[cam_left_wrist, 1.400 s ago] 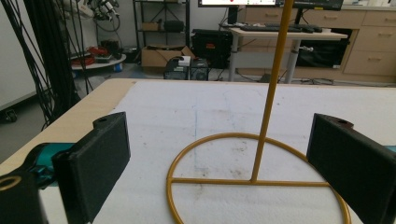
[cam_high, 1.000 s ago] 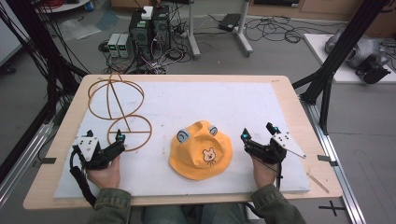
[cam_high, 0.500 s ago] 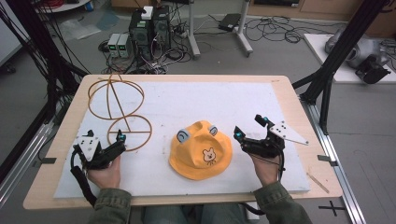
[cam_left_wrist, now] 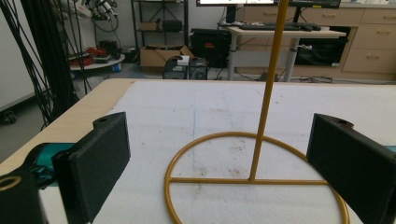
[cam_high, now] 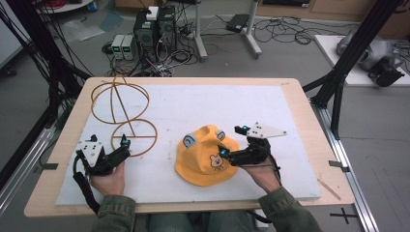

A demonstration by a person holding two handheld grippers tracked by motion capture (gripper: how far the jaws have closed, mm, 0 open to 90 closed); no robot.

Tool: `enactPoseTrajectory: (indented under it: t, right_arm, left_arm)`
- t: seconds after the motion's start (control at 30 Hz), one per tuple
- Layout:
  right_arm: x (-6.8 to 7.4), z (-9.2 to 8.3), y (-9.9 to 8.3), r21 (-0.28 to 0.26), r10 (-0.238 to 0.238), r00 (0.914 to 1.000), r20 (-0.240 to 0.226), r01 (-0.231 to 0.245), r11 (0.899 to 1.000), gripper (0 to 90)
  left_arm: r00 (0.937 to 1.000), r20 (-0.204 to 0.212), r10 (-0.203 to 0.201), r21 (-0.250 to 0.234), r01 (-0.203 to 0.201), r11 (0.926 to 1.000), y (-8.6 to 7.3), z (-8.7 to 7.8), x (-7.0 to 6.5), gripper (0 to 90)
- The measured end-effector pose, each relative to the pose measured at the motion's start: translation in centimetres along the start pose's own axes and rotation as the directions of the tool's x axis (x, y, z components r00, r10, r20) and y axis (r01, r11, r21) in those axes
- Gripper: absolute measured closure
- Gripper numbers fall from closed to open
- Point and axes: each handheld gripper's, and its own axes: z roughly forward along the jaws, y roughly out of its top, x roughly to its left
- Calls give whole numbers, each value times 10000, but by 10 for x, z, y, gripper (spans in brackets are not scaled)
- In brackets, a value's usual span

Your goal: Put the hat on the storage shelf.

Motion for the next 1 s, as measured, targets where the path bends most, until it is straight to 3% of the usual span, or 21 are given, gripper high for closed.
enactPoseTrajectory:
  t: [0.03,0.13,0.2,0.33,0.4,0.53,0.7,1.0]
  right_arm:
    - [0,0,0,0,0,10000,0,0,10000,51]
    - [-2,10,-3,825,30,9997,-224,-11,9966,65]
    - [-1,16,-5,1372,-45,9992,-386,98,9905,178]
    - [0,21,-5,1686,-22,9980,-630,128,9856,250]
    - [0,24,-6,1923,203,9977,-644,-76,9813,321]
    - [-2,25,-8,2154,368,9960,-810,-186,9763,582]
    - [1,23,-8,1933,27,9979,-649,99,9811,875]
    - [2,21,-11,1579,-65,9986,-534,149,9873,895]
  left_arm:
    - [10000,0,0,0,0,10000,0,0,0,66]
    - [10000,-13,8,11,-8,10000,0,0,0,66]
    - [10000,10,51,21,-51,10000,0,0,0,66]
    - [10000,28,80,49,-80,10000,0,0,0,66]
    - [9999,19,100,37,-100,9999,0,0,0,66]
    - [9999,34,97,46,-98,9999,0,0,0,66]
    - [9999,41,103,46,-103,9999,0,0,0,66]
    - [9999,33,114,58,-114,9999,0,0,0,66]
